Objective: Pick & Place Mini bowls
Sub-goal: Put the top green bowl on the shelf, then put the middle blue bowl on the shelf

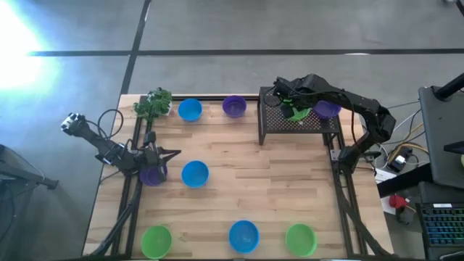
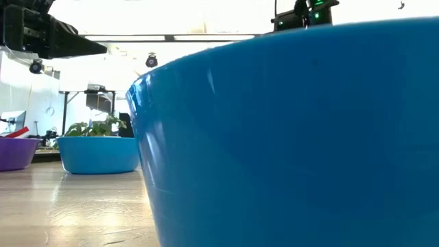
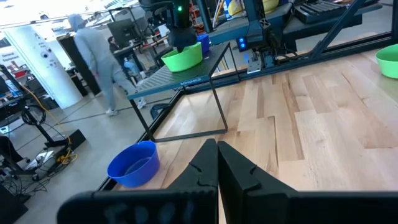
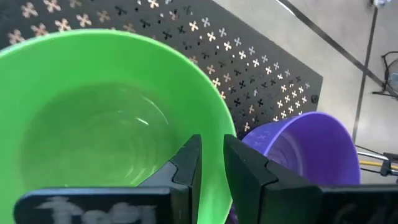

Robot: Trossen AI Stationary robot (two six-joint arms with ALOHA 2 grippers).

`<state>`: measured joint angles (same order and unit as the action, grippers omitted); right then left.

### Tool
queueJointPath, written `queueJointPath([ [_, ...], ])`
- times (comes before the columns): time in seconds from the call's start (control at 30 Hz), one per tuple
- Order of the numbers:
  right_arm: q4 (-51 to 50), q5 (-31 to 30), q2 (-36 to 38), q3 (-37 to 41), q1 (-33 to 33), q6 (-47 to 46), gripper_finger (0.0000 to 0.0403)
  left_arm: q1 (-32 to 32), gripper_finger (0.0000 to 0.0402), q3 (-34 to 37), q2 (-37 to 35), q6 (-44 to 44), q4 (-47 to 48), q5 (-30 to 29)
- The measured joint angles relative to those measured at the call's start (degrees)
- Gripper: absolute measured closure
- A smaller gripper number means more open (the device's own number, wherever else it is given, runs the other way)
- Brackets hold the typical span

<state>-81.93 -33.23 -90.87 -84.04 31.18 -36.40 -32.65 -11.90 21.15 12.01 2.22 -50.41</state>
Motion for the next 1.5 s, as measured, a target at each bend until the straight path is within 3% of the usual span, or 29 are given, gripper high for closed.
queueJointPath([
  [0.33, -0.02, -4.45, 0.02, 0.49, 0.00, 0.11, 0.0339, 0.00, 0.0402, 0.02, 0.00, 0.00, 0.00, 0.00],
  [0.73, -0.17, -4.48, 2.03, -2.79, -3.14, 0.45, 0.0339, 0.00, 0.0402, 0.04, 0.02, 0.39, 0.00, 0.00],
  [0.93, 0.29, -8.34, 6.62, -2.96, -11.99, -2.11, 0.0339, -0.01, 0.0402, 0.04, 0.01, 1.44, -0.02, -0.02],
  [1.27, 0.57, -15.82, 9.91, -2.49, -33.51, -9.64, 0.0339, -0.01, 0.0402, -5.17, 2.10, -0.48, 1.09, -0.26],
  [1.5, 4.38, -20.43, 9.35, -0.58, -46.52, -12.97, 0.0339, 0.05, 0.0402, -14.55, 10.54, -14.85, 18.00, -0.20],
])
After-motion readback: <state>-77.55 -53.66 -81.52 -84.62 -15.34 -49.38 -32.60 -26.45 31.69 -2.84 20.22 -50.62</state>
